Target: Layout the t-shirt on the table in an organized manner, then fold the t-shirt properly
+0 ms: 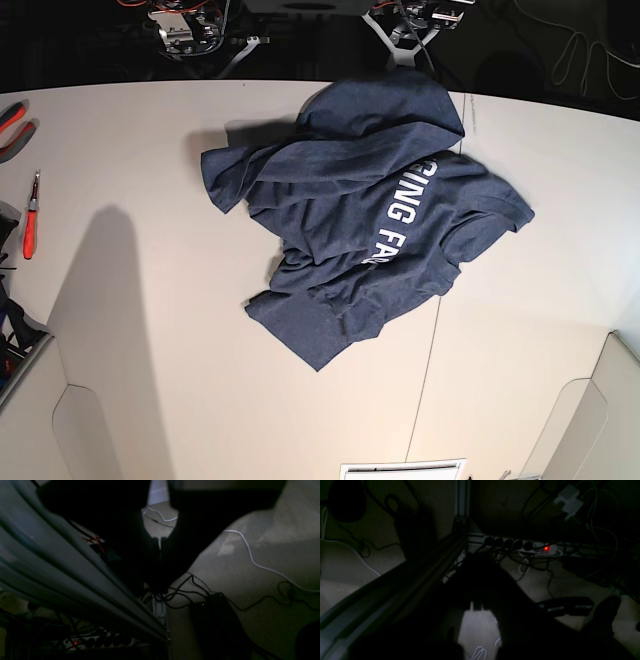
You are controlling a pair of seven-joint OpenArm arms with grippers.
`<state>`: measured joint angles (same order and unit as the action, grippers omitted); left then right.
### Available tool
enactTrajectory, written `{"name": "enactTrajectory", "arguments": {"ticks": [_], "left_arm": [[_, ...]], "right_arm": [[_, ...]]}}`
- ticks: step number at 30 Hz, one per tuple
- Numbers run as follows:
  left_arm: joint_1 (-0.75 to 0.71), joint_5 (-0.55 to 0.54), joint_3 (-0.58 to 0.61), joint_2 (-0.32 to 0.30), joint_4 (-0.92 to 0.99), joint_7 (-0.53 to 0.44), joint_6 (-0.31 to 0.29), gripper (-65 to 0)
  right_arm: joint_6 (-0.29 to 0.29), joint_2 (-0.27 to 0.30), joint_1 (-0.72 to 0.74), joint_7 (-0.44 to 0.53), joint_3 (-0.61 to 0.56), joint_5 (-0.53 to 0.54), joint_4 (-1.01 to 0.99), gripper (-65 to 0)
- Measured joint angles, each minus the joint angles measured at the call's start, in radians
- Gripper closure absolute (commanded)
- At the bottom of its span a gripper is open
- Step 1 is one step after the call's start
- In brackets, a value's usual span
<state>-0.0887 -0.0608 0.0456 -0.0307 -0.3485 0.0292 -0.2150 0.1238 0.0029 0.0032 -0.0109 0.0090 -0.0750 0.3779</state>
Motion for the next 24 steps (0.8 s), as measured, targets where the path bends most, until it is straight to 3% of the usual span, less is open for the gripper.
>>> {"name": "enactTrajectory", "arguments": {"ticks": [18,24], "left_arm": [[-0.006,-0.012,0.000,-0.001,-0.005,0.000,0.000,0.0],[-0.080,-0.064,0.000,-0.034,-0.087,0.000,-0.004,0.0]], "right_arm": [[0.000,0.000,-0.023,0.004,0.000,0.000,0.002,0.0],[0.023,0.017,-0.094,0.005,0.000,0.005,0.088,0.0]]}}
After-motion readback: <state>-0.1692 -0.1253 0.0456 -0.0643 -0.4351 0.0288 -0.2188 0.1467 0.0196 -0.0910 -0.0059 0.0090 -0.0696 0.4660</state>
